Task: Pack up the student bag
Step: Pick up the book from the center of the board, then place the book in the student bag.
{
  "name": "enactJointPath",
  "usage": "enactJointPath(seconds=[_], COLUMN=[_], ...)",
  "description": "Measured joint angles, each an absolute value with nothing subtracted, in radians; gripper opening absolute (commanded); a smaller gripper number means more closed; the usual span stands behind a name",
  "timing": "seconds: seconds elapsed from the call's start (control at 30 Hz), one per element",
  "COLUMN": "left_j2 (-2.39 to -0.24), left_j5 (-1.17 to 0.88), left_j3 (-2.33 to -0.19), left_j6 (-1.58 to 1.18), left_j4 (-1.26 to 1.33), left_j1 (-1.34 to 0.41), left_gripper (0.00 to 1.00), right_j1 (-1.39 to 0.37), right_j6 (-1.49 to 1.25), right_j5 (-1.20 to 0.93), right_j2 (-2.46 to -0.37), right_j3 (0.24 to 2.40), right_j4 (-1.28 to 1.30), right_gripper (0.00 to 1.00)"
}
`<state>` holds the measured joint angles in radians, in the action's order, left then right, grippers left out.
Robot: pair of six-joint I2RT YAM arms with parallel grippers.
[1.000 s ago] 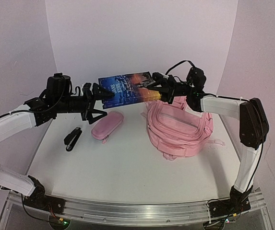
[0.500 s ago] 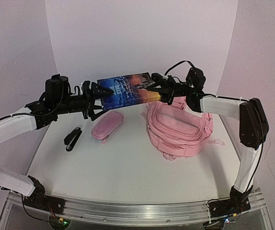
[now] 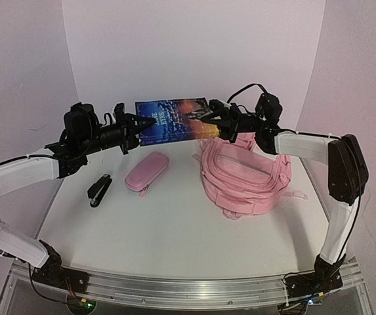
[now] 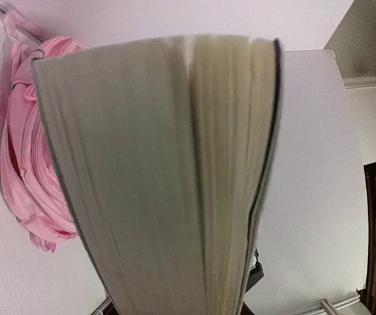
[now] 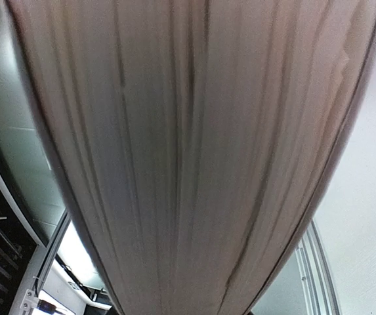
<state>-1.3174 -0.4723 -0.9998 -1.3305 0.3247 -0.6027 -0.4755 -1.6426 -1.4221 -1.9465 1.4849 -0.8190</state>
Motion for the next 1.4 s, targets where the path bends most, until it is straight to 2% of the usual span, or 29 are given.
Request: enactJointPath(seconds=[0.13, 0.3, 0.43, 0.63, 0.7, 0.73, 0.77, 0.9, 1.03, 1.17, 1.4], left_j2=[-1.325, -1.330, -1.328, -1.301, -1.287, -1.283, -1.280, -1.272, -1.268, -1.253, -1.237], left_j5=[-0.477, -0.470, -0.454, -0.414, -0.403, -0.397, -0.389, -0.362, -0.351, -0.340, -0.337], left_j3=[-0.999, -0.986, -0.983, -0.965, -0.937, -0.925, -0.915, -0.872, -0.867, -0.867, -0.867], left_j6=[-1.338, -1.339, -1.334, -1.314, -1.309, -1.308, -1.308, -1.307, -1.302, -1.288, -1.279], left_j4=[0.340, 0.332, 0.303, 0.186, 0.135, 0.111, 0.089, 0.031, -0.017, -0.023, -0.028], left_j1=[-0.603, -0.605, -0.609, -0.609, -0.609, -0.608, -0.608, -0.607, -0.607, -0.608, -0.607], left_gripper=[0.00, 0.00, 0.00, 0.00, 0.00, 0.00, 0.00, 0.00, 0.00, 0.00, 0.00], right_j1=[-0.476, -0.469, -0.441, -0.333, -0.303, -0.293, -0.288, -0.299, -0.309, -0.318, -0.393], right_j6=[-1.627, -1.542, -1.405, -1.201, -0.998, -0.827, -0.711, -0.358, -0.077, 0.228, 0.638], right_j5=[-1.421, -1.393, -1.327, -1.273, -1.211, -1.133, -1.077, -0.887, -0.744, -0.606, -0.449], right_j2=[-1.934, -1.895, -1.854, -1.807, -1.799, -1.811, -1.824, -1.816, -1.783, -1.684, -1.543], right_j3=[1.485, 1.485, 1.485, 1.477, 1.526, 1.619, 1.684, 1.821, 1.798, 1.650, 1.385], right_j4=[-0.808, -0.671, -0.446, -0.279, -0.074, 0.149, 0.264, 0.577, 0.726, 0.794, 0.820], right_gripper=[0.68, 0.79, 0.98, 0.98, 0.98, 0.98, 0.98, 0.98, 0.98, 0.97, 0.63])
